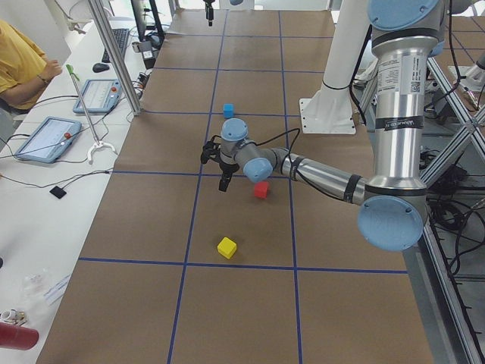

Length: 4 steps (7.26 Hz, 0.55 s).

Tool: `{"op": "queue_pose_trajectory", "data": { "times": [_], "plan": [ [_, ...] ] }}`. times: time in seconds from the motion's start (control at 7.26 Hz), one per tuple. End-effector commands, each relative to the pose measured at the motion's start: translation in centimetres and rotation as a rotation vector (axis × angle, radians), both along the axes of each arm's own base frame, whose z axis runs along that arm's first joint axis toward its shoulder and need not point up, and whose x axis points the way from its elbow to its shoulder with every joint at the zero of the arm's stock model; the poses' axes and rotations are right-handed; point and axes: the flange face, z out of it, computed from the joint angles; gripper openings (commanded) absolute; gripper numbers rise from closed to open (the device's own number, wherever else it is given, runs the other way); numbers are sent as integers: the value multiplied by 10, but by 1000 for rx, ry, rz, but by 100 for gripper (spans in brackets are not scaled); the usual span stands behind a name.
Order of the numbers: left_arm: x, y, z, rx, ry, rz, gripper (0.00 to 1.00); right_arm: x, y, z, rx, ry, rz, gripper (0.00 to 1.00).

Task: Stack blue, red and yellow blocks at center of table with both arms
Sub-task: 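Grasp the red cube with the left gripper while the right arm withdraws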

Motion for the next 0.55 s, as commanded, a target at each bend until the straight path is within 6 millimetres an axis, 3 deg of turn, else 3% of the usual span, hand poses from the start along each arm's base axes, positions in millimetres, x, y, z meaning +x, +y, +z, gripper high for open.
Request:
{"op": "queue_pose_trajectory", "data": {
  "times": [0.0,0.41],
  "plan": [
    [41,44,-7,-14,-10,53,100,31,38,38,21,14,-37,100],
    [62,73,15,-33,-66,97,100,30,38,39,18,16,-38,100]
  ]
}}
